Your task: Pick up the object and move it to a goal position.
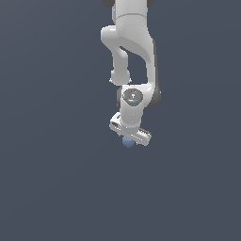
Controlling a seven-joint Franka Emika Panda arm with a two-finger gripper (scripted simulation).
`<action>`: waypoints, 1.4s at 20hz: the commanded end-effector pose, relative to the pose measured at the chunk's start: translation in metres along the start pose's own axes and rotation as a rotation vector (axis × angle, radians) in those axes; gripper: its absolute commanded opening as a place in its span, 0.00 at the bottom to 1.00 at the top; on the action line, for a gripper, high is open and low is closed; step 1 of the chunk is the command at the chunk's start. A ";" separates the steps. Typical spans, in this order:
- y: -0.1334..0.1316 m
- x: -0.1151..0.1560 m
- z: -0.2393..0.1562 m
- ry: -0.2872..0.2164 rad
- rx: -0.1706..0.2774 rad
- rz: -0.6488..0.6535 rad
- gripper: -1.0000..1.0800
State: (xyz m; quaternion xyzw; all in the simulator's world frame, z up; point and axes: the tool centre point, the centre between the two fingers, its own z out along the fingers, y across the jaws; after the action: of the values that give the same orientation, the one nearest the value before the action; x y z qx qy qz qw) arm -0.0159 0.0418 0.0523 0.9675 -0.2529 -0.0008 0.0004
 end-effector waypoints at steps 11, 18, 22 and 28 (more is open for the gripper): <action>-0.001 0.001 0.002 0.001 0.001 0.000 0.00; 0.005 0.003 -0.008 0.002 0.002 0.000 0.00; 0.017 0.007 -0.024 0.002 0.003 0.000 0.00; 0.048 0.016 -0.066 0.001 0.003 0.000 0.00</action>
State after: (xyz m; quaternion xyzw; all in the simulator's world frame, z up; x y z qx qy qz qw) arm -0.0230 0.0014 0.1059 0.9676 -0.2526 -0.0002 -0.0006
